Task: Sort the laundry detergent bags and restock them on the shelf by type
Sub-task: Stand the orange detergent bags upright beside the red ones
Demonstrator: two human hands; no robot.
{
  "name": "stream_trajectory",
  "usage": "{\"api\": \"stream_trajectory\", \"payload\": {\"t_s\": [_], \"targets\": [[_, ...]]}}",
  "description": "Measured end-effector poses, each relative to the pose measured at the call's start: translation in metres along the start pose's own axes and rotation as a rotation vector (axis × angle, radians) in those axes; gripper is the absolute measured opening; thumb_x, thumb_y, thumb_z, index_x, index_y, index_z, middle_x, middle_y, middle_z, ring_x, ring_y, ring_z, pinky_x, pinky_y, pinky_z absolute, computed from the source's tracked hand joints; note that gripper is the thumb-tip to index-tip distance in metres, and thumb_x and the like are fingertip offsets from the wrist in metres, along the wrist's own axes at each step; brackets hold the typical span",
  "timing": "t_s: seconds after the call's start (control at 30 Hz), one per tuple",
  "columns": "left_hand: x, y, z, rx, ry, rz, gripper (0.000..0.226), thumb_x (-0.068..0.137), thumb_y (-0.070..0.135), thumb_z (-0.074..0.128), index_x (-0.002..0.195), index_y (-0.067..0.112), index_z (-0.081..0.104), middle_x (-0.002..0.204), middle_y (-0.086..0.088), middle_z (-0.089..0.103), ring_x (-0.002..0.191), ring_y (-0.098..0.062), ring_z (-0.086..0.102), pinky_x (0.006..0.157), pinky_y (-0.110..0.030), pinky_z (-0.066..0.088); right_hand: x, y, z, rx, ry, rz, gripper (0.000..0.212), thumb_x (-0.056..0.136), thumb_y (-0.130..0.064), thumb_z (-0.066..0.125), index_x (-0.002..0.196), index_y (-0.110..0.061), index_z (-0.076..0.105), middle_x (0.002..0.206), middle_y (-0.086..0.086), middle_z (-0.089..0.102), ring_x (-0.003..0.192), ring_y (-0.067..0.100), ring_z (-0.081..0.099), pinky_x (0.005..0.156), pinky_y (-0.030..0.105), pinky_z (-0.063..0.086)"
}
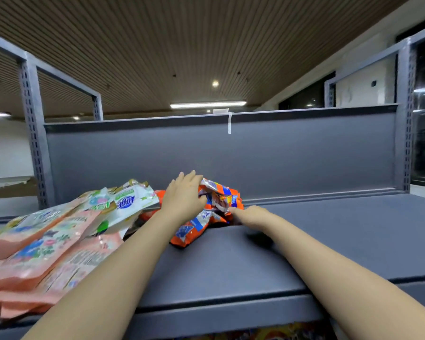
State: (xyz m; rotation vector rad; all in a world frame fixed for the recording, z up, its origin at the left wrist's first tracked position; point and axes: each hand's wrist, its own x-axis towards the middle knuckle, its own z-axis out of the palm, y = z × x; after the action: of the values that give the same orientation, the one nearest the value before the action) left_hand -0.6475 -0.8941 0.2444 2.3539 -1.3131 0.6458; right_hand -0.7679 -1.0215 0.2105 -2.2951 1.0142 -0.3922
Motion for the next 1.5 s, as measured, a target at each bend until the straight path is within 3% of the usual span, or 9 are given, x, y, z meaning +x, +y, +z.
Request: {"api": "stream_trajectory", "payload": {"t_s": [0.1, 0.3, 0.37, 0.53, 0.73, 1.1, 1.33, 1.4, 1.5], "targets": [[0.017, -0.010, 0.013, -0.009, -0.079, -0.020, 0.067, 0.088, 0.032, 0.050, 0.149, 0.024, 0.023, 0.153, -0.002, 0.027, 0.136, -0.033, 0.027, 0.110, -0.039, 0.028, 0.014, -0.008, 0.008, 0.092, -0.083, 0.029, 0.055, 0.099, -0.049, 0.032, 0.140, -0.014, 0.046, 0.149, 0.010, 0.038, 0.136, 0.026, 0.037, 0.111, 0.032, 0.027], [0.024, -0.004, 0.015, 0.139, 0.065, -0.065, 0.041, 0.094, 0.043, 0.044, 0.132, 0.028, 0.045, 0.128, -0.003, 0.042, 0.107, -0.034, 0.046, 0.073, -0.035, 0.040, 0.021, -0.005, 0.000, 0.186, 0.106, 0.053, 0.020, 0.098, -0.020, 0.043, 0.111, -0.011, 0.056, 0.128, 0.018, 0.056, 0.111, 0.030, 0.055, 0.072, 0.027, 0.040], [0.025, -0.003, 0.016, 0.110, 0.132, -0.076, 0.030, 0.099, 0.035, 0.035, 0.120, 0.022, 0.052, 0.120, -0.006, 0.046, 0.098, -0.035, 0.049, 0.068, -0.034, 0.035, 0.021, -0.001, -0.007, 0.249, 0.183, 0.062, 0.021, 0.099, -0.016, 0.039, 0.112, -0.008, 0.054, 0.117, 0.017, 0.056, 0.105, 0.030, 0.054, 0.076, 0.030, 0.041], [0.014, 0.001, 0.016, -0.169, 0.285, -0.079, 0.026, 0.099, 0.024, 0.033, 0.086, 0.009, 0.050, 0.087, -0.009, 0.045, 0.085, -0.038, 0.051, 0.066, -0.035, 0.031, -0.001, 0.003, -0.025, 0.433, 0.341, -0.021, 0.035, 0.097, -0.023, 0.041, 0.110, 0.003, 0.061, 0.092, 0.012, 0.053, 0.085, 0.028, 0.052, 0.074, 0.034, 0.048], [-0.020, 0.032, -0.006, -0.629, 0.501, -0.214, 0.032, 0.096, 0.016, 0.037, 0.065, 0.011, 0.034, 0.060, -0.002, 0.041, 0.067, -0.027, 0.037, 0.057, -0.036, 0.017, -0.046, 0.015, -0.051, 0.418, 0.608, -0.095, 0.043, 0.099, -0.024, 0.030, 0.102, 0.001, 0.065, 0.109, 0.022, 0.063, 0.107, 0.039, 0.056, 0.090, 0.040, 0.044], [-0.085, 0.061, -0.005, -0.757, 0.503, -0.532, 0.035, 0.096, 0.016, 0.036, 0.061, 0.012, 0.033, 0.086, -0.023, 0.055, 0.082, -0.037, 0.043, 0.067, -0.035, 0.028, -0.120, 0.032, -0.072, 0.423, 0.836, -0.275, 0.042, 0.102, -0.038, 0.027, 0.073, -0.014, 0.045, 0.084, 0.006, 0.056, 0.080, 0.028, 0.041, 0.071, 0.034, 0.026], [-0.121, 0.085, -0.013, -0.665, 0.387, -0.383, 0.030, 0.096, 0.016, 0.033, 0.087, 0.013, 0.062, 0.101, -0.017, 0.063, 0.097, -0.034, 0.051, 0.075, -0.035, 0.035, -0.133, 0.037, -0.039, 0.651, 0.533, -0.495, 0.024, 0.094, -0.042, 0.052, 0.101, -0.022, 0.062, 0.090, -0.004, 0.063, 0.083, 0.010, 0.058, 0.076, 0.021, 0.044], [-0.128, 0.096, -0.015, -0.546, 0.342, -0.336, 0.034, 0.096, 0.022, 0.033, 0.112, 0.025, 0.064, 0.111, -0.007, 0.065, 0.106, -0.030, 0.053, 0.078, -0.034, 0.036, -0.132, 0.043, -0.034, 0.604, 0.565, -0.498, 0.030, 0.085, -0.037, 0.064, 0.106, -0.017, 0.059, 0.099, -0.001, 0.062, 0.095, 0.015, 0.058, 0.084, 0.026, 0.045], [-0.135, 0.114, -0.015, -0.364, 0.381, -0.108, 0.041, 0.090, 0.039, 0.028, 0.103, 0.028, 0.066, 0.100, 0.000, 0.068, 0.100, -0.025, 0.056, 0.070, -0.031, 0.035, -0.127, 0.052, -0.038, 0.636, 0.575, -0.442, 0.006, 0.091, -0.021, 0.053, 0.096, -0.020, 0.050, 0.098, 0.008, 0.059, 0.095, 0.026, 0.054, 0.079, 0.030, 0.040]]}}
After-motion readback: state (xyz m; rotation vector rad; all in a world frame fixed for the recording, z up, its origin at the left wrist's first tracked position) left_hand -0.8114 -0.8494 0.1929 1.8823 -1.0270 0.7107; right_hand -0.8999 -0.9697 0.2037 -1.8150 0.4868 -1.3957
